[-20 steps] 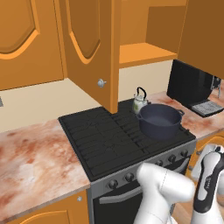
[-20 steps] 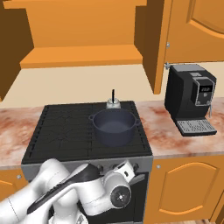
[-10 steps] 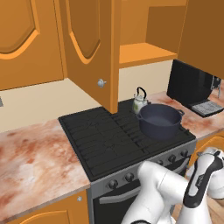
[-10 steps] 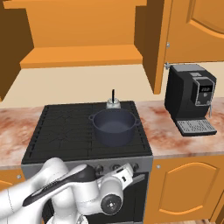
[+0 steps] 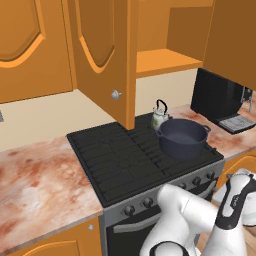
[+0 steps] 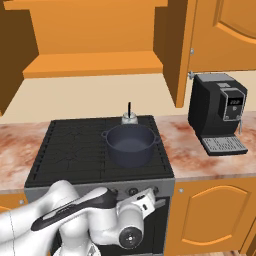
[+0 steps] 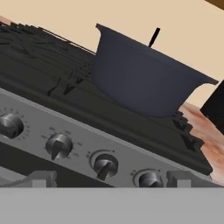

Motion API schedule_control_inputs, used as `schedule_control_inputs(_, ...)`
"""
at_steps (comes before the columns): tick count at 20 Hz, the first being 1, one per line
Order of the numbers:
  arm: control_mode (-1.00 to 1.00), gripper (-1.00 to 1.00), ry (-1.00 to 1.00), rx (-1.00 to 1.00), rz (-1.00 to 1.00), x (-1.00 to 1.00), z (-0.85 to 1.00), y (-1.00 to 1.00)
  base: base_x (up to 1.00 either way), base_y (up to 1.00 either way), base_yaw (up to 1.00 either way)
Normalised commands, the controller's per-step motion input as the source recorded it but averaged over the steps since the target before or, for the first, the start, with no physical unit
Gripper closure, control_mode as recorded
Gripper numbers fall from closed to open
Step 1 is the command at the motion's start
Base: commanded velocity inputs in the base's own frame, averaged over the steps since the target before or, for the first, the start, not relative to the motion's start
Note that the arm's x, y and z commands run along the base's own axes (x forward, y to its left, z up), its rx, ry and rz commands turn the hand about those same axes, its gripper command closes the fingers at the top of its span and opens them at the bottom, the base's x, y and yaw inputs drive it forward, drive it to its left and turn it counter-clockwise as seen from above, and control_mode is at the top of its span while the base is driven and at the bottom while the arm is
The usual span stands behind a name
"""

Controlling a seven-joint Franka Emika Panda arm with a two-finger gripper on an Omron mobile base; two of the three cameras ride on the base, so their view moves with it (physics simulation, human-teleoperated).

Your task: Pick the kettle from the cabinet and place it on a stove burner. Then pick the pot from the counter and place it on another stove burner. Finally, turn both burners on.

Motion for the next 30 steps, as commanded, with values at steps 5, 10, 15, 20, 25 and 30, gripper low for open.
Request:
schedule_control_inputs(5, -1.0, -1.0, -0.01, 0.01, 0.02, 0.28, -0.11, 0.0, 0.0, 0.0, 0.0)
schedule_control_inputs(10, -1.0, -1.0, -0.02, 0.0, 0.06, 0.13, -0.16, 0.01, 0.0, 0.0, 0.0)
schedule_control_inputs(15, -1.0, -1.0, -0.02, 0.0, 0.12, 0.02, -0.26, 0.1, 0.0, 0.0, 0.0)
schedule_control_inputs(20, -1.0, -1.0, -0.03, 0.0, 0.11, 0.0, -0.2, 0.14, 0.0, 0.0, 0.0)
schedule_control_inputs(25, -1.0, -1.0, -0.03, 0.0, 0.1, 0.06, -0.04, 0.1, 0.0, 0.0, 0.0)
schedule_control_inputs(30, -1.0, -1.0, -0.01, 0.0, 0.05, 0.14, -0.02, 0.13, 0.0, 0.0, 0.0)
